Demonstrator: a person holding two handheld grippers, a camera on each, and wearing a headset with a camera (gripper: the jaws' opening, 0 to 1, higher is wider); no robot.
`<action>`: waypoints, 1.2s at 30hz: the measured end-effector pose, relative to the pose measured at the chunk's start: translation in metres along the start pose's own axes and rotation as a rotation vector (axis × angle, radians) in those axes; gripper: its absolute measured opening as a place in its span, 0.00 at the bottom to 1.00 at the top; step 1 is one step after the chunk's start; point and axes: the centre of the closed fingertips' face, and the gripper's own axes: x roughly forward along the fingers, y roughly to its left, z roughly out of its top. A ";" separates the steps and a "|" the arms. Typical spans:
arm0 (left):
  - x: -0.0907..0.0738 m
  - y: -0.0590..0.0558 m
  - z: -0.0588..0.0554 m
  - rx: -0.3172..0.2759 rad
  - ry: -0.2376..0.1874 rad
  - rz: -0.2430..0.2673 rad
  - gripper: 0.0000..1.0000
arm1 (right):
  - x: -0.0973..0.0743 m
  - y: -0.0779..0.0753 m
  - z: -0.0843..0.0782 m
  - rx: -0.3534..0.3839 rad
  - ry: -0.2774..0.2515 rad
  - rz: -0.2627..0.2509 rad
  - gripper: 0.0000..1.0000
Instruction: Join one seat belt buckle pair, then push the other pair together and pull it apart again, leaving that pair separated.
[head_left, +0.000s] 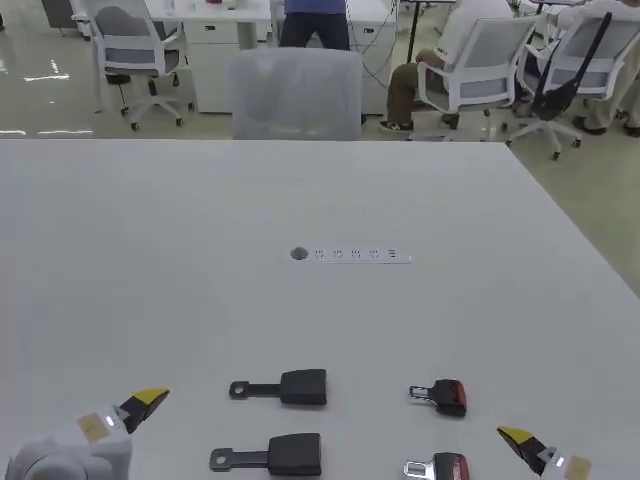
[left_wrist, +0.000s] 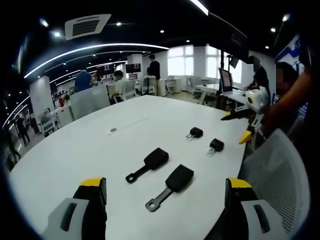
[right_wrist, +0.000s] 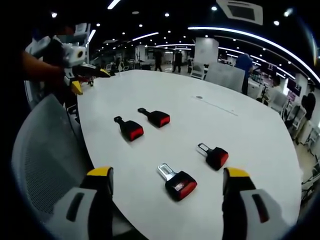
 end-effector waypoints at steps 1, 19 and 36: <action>0.000 0.001 0.000 0.000 -0.001 0.001 1.00 | 0.000 0.000 -0.001 -0.002 0.004 0.003 0.92; 0.009 0.005 -0.003 0.008 0.015 -0.006 1.00 | 0.006 -0.008 -0.004 -0.024 0.039 0.040 0.89; 0.027 0.001 -0.006 0.040 0.057 -0.045 1.00 | 0.015 -0.015 -0.008 -0.047 0.080 0.101 0.84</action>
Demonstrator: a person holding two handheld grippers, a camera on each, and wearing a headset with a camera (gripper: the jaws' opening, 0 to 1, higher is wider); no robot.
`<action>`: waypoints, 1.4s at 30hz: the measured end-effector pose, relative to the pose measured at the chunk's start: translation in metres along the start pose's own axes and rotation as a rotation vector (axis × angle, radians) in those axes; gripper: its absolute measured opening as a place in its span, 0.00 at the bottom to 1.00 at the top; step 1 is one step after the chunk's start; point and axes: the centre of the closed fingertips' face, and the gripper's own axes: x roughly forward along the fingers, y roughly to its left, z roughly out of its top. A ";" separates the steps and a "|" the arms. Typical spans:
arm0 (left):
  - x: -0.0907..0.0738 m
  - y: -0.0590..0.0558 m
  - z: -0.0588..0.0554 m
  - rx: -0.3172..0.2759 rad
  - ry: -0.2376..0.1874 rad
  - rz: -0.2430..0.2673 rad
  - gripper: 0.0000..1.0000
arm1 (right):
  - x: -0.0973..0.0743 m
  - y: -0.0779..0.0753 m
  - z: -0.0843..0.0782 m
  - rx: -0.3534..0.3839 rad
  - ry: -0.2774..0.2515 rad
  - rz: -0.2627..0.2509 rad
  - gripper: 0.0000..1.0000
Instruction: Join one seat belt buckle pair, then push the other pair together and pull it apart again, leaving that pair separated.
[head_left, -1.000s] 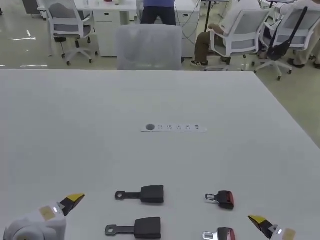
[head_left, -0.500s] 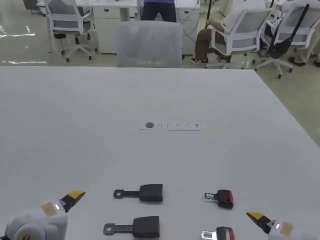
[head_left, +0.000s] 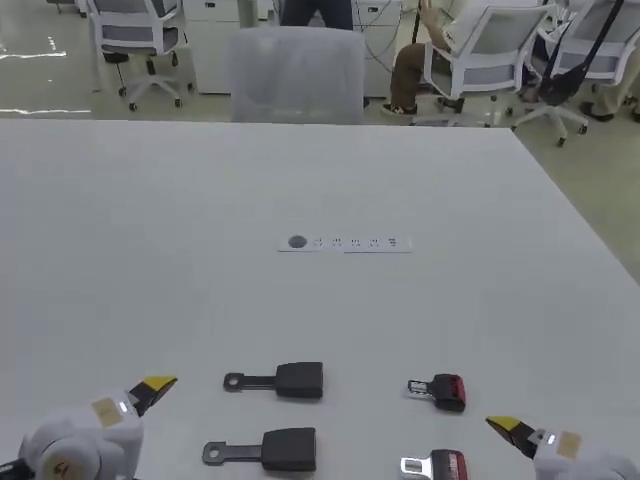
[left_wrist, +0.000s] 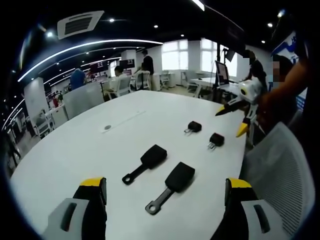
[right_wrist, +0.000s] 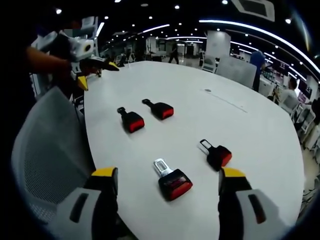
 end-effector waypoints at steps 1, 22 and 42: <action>0.002 -0.001 0.000 0.005 0.003 -0.005 1.00 | 0.001 -0.001 -0.001 -0.001 0.002 0.003 0.84; 0.036 0.000 -0.015 0.034 0.081 -0.090 0.98 | 0.020 -0.015 -0.016 -0.035 0.078 0.075 0.83; 0.076 -0.013 -0.038 0.072 0.170 -0.225 0.87 | 0.039 -0.014 -0.034 -0.066 0.170 0.203 0.76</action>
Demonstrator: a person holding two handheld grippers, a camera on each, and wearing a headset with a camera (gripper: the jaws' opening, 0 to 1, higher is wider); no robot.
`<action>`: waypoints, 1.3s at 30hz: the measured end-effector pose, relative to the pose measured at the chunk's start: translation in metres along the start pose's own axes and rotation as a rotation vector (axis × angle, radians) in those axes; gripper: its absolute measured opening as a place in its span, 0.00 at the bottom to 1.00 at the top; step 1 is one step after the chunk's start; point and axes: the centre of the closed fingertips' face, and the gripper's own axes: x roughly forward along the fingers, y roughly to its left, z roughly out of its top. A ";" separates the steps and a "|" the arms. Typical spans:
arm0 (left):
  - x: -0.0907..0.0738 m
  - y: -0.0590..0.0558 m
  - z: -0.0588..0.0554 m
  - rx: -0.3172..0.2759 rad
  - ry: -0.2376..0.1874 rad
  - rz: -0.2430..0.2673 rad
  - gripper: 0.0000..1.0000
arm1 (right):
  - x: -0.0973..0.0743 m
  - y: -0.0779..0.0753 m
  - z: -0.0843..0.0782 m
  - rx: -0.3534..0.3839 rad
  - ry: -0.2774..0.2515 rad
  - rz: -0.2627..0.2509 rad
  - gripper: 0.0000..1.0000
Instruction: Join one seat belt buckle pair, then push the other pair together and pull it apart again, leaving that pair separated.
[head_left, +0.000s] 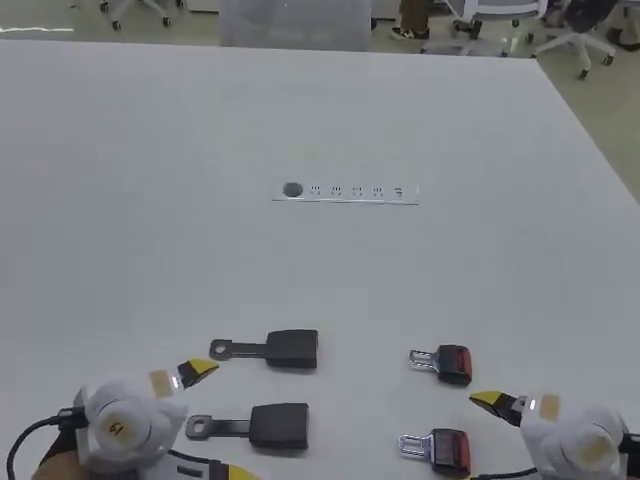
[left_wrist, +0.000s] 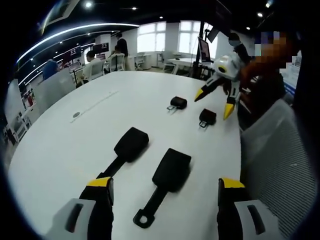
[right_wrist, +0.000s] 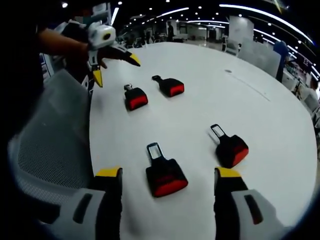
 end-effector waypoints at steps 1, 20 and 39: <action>0.002 0.000 -0.003 0.011 0.013 -0.009 0.86 | 0.001 0.000 -0.001 -0.003 0.007 0.009 0.76; 0.044 -0.006 -0.019 0.103 0.109 -0.143 0.72 | 0.008 0.001 -0.016 -0.022 0.080 0.131 0.62; 0.061 -0.007 -0.028 0.223 0.129 -0.184 0.45 | 0.015 0.005 -0.020 -0.105 0.106 0.189 0.50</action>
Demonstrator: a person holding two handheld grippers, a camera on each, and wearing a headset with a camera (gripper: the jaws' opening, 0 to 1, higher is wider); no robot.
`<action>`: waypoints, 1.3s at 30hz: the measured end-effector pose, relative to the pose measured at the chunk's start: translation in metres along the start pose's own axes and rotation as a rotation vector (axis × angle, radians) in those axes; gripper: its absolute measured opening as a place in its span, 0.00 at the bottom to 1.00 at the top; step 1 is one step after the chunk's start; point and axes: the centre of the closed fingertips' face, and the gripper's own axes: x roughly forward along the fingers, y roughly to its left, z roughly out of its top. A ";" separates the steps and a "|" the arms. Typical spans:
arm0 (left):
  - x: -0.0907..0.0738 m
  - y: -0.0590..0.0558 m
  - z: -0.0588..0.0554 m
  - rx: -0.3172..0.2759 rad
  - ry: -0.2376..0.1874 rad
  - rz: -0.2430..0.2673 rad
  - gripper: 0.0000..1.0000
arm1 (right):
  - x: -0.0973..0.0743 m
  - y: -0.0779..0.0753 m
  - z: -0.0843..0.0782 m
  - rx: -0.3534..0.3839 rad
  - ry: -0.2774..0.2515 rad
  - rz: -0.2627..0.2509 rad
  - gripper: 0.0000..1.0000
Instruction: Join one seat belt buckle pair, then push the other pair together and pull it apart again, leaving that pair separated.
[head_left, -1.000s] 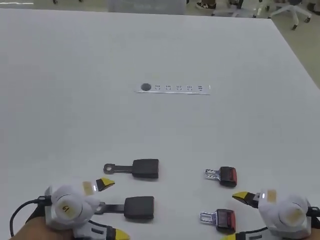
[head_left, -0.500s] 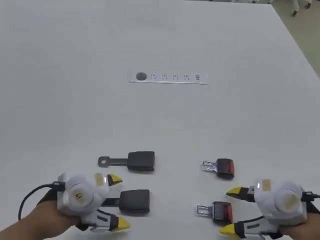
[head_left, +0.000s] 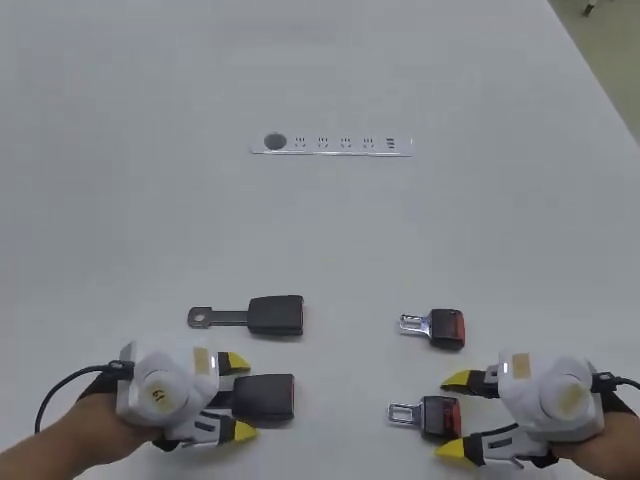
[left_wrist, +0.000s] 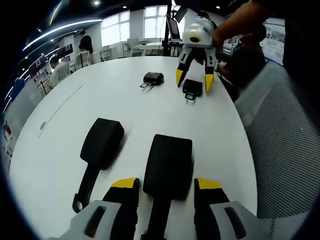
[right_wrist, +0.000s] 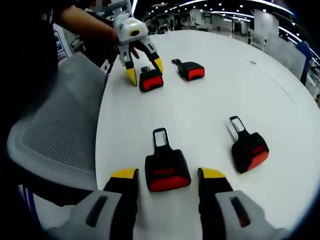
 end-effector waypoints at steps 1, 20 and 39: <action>-0.001 0.000 -0.001 0.002 0.005 0.001 0.42 | 0.000 0.000 0.000 -0.002 -0.001 0.001 0.49; -0.001 0.000 -0.003 0.135 0.054 -0.067 0.33 | 0.002 -0.004 0.001 -0.079 -0.036 0.018 0.37; -0.002 0.000 -0.002 0.131 0.069 -0.070 0.33 | 0.013 -0.002 0.018 -0.064 -0.095 0.006 0.37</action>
